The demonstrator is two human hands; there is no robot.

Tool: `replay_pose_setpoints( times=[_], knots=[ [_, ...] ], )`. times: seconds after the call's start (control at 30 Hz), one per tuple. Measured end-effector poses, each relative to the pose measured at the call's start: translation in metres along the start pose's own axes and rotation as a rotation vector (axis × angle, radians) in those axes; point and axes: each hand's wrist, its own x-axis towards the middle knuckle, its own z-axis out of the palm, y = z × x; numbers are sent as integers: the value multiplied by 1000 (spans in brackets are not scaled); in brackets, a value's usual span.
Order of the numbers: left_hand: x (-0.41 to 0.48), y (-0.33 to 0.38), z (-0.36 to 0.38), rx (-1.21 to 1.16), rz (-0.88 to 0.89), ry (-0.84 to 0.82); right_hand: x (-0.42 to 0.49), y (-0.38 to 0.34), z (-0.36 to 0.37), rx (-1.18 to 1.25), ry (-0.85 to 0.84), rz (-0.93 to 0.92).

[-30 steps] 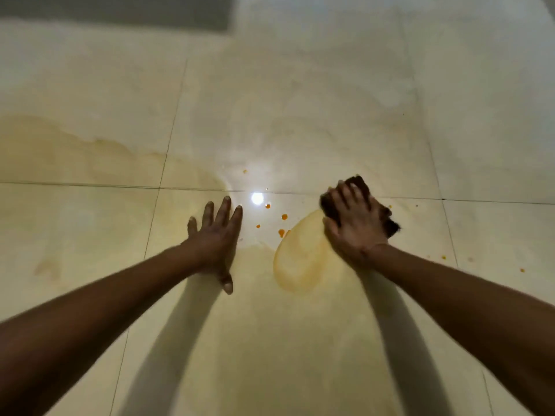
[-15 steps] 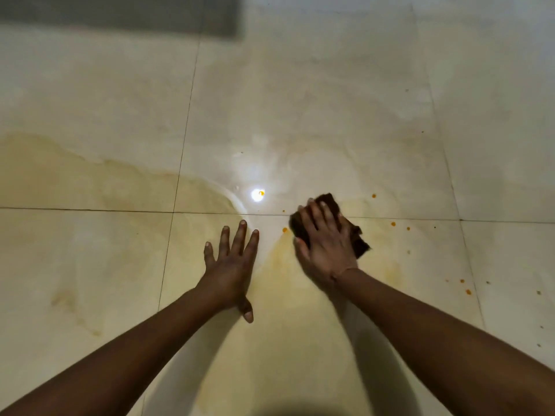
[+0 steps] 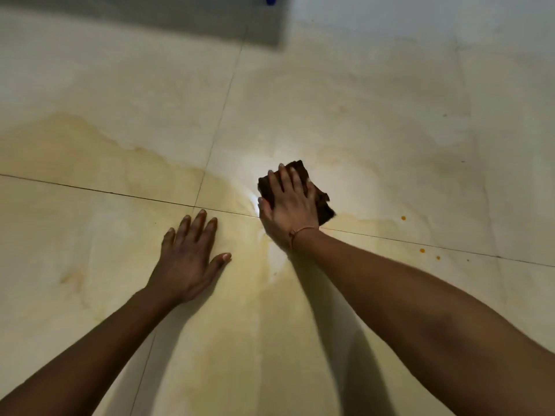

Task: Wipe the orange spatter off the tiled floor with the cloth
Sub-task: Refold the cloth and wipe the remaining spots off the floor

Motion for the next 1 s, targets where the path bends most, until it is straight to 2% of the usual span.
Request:
replay_pose_setpoints(
  times=[0.07,0.17,0.2,0.27,0.33,0.4,0.53,0.6,0.63,0.7,0.77,0.9,1.0],
  knots=[
    [3,-10,7,6,13,12,-36,-5,10,5,-51,-85],
    [1,-11,11,-25,5,26,-154,19,-1,-10,-201,-328],
    [0,-10,12,-31,5,32,-158,29,-1,-5,-202,-351],
    [0,-9,15,-21,8,49,-106,26,0,1,-195,-242],
    [1,-10,19,0,-9,79,-27,1,-1,0,-96,-68],
    [2,-9,22,18,-9,93,-4,-20,4,-9,-56,3],
    [0,-9,18,12,-3,81,-146,-13,10,19,-224,-346],
    [-1,-9,16,1,-5,66,-146,11,10,12,-242,-412],
    [0,-8,17,-8,2,70,-119,15,8,-9,-204,-357],
    [-1,-10,20,-8,-2,90,-53,14,3,-31,-97,-107],
    [0,-7,22,10,-4,94,-34,12,0,-28,-43,45],
    [6,14,6,-4,-69,104,-129,43,-7,5,-101,-76],
    [22,59,-10,-19,76,159,-101,89,-16,-36,-62,33]
  ],
)
